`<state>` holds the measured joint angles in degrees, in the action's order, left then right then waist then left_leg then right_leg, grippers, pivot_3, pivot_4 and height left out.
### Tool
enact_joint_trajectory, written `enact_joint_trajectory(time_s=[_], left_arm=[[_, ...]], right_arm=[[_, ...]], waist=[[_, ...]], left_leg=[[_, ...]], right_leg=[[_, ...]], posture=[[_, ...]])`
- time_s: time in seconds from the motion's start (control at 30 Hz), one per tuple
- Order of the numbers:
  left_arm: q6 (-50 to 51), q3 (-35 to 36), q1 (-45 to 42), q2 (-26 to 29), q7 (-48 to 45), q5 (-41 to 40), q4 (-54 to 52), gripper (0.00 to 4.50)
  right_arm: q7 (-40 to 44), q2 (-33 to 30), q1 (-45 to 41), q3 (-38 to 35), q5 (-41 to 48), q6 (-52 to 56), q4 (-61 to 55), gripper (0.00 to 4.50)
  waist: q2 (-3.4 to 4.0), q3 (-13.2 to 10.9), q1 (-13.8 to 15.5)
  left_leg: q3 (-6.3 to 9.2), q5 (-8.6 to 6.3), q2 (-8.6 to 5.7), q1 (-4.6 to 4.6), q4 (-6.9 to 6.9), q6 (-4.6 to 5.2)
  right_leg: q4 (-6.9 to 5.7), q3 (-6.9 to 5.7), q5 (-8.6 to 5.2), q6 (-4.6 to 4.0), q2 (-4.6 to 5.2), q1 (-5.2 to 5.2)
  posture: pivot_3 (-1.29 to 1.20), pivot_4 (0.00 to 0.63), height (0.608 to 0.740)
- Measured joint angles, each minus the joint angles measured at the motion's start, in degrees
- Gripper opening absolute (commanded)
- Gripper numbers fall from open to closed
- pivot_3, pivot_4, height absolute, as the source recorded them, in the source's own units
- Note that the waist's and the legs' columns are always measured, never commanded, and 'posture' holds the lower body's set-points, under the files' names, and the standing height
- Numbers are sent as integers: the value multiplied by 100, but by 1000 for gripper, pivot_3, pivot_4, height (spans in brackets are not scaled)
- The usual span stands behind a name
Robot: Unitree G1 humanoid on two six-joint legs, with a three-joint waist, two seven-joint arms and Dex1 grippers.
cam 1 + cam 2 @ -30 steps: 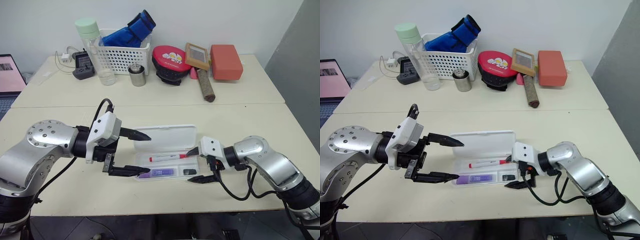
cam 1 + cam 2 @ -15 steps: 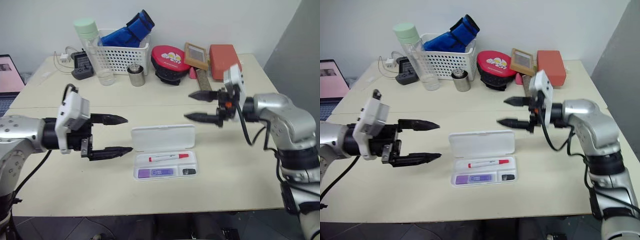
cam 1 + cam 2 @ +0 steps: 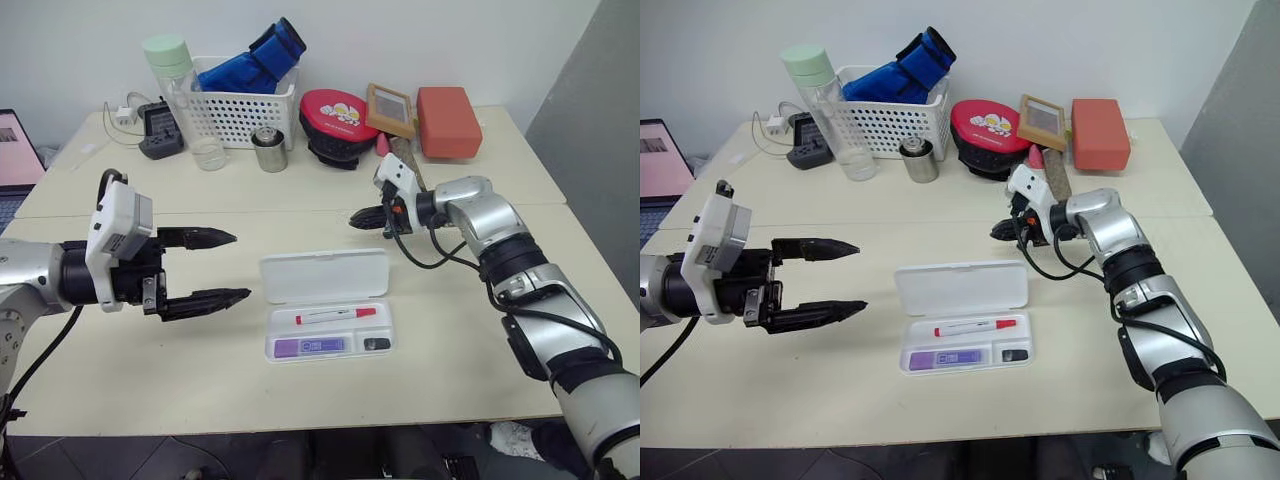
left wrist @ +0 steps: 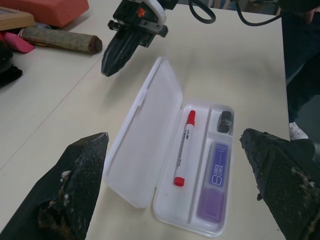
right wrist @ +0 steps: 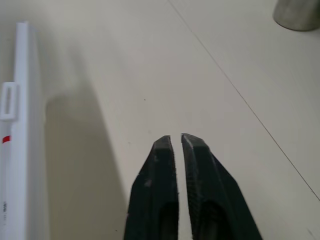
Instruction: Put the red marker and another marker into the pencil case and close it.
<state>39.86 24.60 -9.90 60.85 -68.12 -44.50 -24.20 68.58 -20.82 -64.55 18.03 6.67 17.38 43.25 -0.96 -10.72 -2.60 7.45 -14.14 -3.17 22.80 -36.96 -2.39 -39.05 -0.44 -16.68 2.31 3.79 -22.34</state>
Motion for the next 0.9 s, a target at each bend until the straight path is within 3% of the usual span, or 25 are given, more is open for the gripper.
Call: enact_joint_trajectory(time_s=[0.2, 0.5, 0.9], left_arm=[[23, 67, 68, 0, 81, -60, -79, 4500], [26, 108, 134, 0, 127, -69, -101, 4500], [47, 71, 250, 0, 93, -204, -232, 4500]], right_arm=[[449, 61, 30, 150, -179, -61, -118, 13], [1082, -261, 578, 314, -203, 322, -1596, 13], [1141, -574, 1426, 404, -6, 1090, -3550, 13]], waist=[[0, 0, -2], [0, 0, 4], [0, 0, 35]], left_leg=[[1, 1, -1, 0, 0, -1], [1, 0, 0, 0, 0, -1], [2, -1, 1, 0, 0, -1]], right_leg=[[-1, 0, 0, 0, -2, 0], [0, 1, 0, 0, 0, 0], [0, 0, 0, 0, 17, 0]], posture=[[0, 150, 740], [0, 150, 740], [0, 150, 740]])
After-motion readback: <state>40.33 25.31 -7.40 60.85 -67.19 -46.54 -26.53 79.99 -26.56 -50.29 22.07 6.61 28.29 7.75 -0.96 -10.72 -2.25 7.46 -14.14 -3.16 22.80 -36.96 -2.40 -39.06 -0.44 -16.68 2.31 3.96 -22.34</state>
